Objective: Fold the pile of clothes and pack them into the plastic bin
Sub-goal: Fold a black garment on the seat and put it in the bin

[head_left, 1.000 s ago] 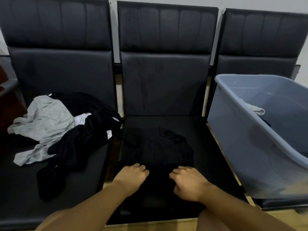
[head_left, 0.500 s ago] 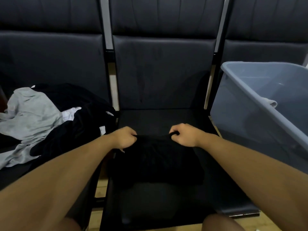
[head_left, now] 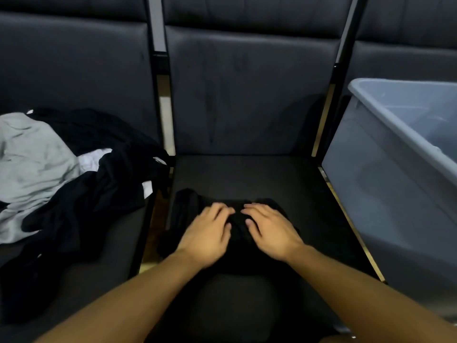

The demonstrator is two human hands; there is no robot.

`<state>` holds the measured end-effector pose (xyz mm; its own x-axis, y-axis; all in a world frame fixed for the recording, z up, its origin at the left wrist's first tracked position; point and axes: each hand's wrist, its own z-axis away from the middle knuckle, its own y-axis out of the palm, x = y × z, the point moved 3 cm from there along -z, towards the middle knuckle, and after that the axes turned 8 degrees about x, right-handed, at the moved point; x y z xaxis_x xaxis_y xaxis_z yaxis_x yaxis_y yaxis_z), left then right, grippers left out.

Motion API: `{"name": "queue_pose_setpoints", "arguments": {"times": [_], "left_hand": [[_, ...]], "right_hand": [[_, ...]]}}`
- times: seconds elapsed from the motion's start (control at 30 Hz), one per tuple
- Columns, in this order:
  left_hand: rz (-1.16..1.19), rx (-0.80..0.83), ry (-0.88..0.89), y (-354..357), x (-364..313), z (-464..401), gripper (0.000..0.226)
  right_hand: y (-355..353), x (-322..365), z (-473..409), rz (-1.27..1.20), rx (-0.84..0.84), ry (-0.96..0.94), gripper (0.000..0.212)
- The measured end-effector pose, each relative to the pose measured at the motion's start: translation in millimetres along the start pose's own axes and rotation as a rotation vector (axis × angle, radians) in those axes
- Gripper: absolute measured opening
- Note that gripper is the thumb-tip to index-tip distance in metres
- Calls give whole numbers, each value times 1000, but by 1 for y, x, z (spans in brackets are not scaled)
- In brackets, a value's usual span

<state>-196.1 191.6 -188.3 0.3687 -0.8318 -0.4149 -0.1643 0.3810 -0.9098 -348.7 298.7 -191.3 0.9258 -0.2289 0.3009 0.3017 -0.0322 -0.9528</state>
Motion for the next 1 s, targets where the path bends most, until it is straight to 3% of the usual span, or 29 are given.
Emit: {"name": "queue_pose_setpoints", "arguments": {"times": [0.1, 0.37, 0.47, 0.63, 0.7, 0.8, 0.9, 1.0], "left_hand": [[-205, 197, -98, 17, 8, 3, 72], [-355, 396, -147, 6, 37, -9, 99], [-362, 352, -190, 2, 34, -11, 100], [-360, 34, -256, -23, 22, -6, 81], [-253, -35, -290, -27, 12, -2, 71], [53, -71, -547, -31, 12, 3, 62], [316, 84, -806, -30, 26, 5, 59], [393, 194, -837, -24, 32, 11, 48]], "right_hand": [[12, -15, -3, 30, 163, 70, 54], [10, -27, -4, 88, 252, 81, 73], [12, -22, 3, 51, 207, 192, 74], [19, -3, 26, -29, 85, 622, 72], [22, 14, 36, -107, 52, 790, 73], [26, 50, 42, -321, 90, 979, 75], [25, 86, 44, -550, 230, 1109, 82], [18, 100, 51, -671, 332, 1094, 83]]}}
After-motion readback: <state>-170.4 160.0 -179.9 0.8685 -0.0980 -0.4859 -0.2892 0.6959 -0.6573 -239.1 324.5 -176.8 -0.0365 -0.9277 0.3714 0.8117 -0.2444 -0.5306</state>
